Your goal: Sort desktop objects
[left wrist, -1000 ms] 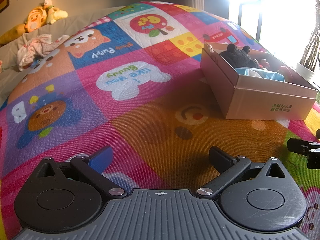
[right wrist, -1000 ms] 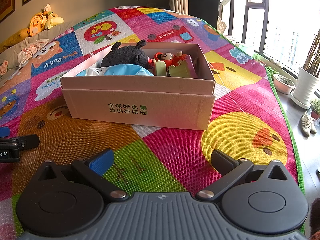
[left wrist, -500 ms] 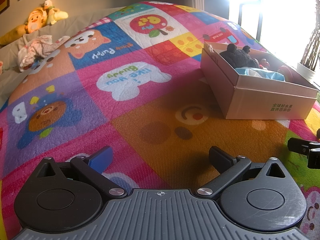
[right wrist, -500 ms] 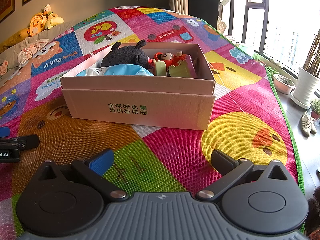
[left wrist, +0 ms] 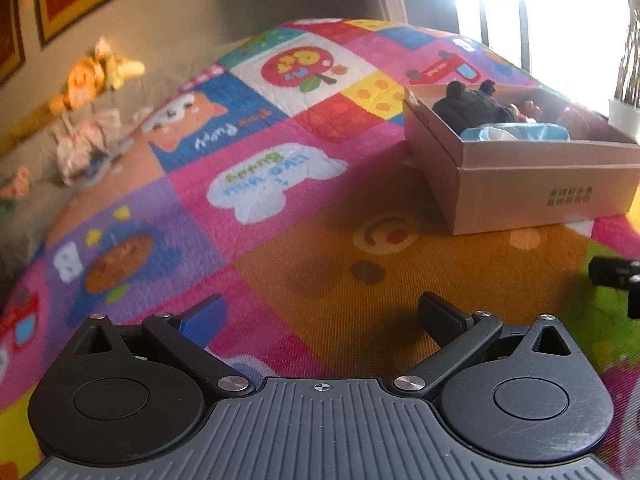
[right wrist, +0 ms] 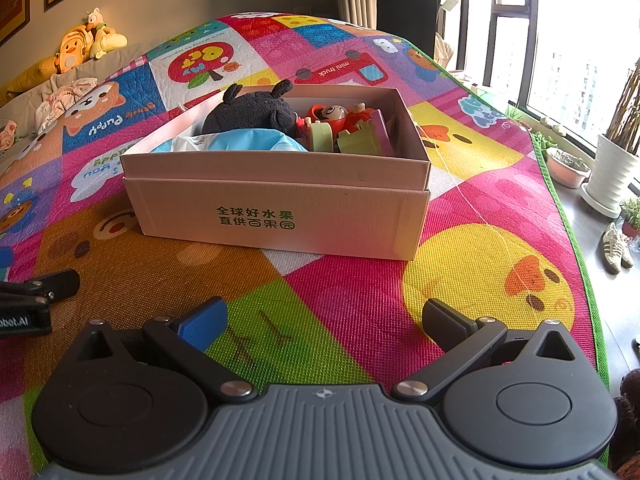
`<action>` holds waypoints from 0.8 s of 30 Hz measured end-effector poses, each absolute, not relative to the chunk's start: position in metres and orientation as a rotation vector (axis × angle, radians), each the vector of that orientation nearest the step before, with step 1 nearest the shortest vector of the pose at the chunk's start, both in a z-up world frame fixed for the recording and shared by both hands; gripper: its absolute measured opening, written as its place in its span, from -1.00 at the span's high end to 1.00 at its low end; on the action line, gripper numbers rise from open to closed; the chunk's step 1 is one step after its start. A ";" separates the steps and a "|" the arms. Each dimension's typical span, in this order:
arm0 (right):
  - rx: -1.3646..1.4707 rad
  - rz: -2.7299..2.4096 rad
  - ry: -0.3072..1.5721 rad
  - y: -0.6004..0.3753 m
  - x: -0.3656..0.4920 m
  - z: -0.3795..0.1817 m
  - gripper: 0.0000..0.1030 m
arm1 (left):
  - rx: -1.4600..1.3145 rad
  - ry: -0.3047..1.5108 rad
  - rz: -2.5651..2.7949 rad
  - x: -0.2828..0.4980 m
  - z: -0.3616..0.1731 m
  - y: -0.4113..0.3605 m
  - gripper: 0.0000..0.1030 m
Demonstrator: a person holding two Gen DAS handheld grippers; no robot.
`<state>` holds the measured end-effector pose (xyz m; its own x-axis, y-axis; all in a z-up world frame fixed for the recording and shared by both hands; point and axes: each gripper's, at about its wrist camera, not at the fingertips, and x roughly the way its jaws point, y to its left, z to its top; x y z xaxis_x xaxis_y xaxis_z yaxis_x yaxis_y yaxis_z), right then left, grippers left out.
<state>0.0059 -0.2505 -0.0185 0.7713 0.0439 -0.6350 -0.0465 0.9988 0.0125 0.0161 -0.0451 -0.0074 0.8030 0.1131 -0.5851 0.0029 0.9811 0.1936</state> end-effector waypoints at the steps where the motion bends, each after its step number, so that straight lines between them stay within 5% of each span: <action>1: -0.004 0.049 0.688 -0.251 0.006 -0.019 -1.00 | 0.193 0.635 0.061 0.016 -0.007 -0.046 -1.00; 24: -0.003 0.049 0.688 -0.251 0.005 -0.019 -1.00 | 0.035 0.750 -0.086 0.024 -0.003 -0.021 -1.00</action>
<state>0.0052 -0.2510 -0.0185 0.7712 0.0442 -0.6351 -0.0464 0.9988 0.0132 0.0241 -0.0209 -0.0029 0.7282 -0.0659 -0.6822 0.0910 0.9959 0.0010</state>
